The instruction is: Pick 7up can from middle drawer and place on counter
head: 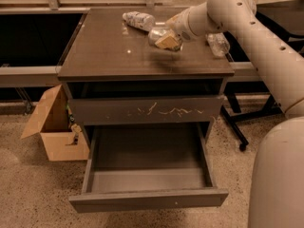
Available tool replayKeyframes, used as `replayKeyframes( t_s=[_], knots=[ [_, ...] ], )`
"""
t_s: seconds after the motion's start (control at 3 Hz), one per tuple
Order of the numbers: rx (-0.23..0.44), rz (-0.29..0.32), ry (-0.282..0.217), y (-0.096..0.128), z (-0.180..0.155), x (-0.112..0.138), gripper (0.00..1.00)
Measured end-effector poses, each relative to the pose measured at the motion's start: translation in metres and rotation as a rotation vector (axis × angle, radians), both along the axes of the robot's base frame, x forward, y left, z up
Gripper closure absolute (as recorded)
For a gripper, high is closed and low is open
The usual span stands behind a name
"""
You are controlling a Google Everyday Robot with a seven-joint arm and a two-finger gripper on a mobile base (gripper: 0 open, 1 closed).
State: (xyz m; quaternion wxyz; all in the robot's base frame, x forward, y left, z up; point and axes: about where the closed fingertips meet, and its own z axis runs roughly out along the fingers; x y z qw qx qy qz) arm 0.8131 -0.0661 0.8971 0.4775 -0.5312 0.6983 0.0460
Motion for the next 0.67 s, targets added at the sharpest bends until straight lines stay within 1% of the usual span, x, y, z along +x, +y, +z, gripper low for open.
replayKeyframes(
  t_s=[0.33,0.67],
  knots=[
    [0.004,-0.020,-0.012,-0.010,0.011,-0.002,0.00],
    [-0.006,-0.048,-0.074,-0.023,0.043,-0.014,0.00]
  ],
)
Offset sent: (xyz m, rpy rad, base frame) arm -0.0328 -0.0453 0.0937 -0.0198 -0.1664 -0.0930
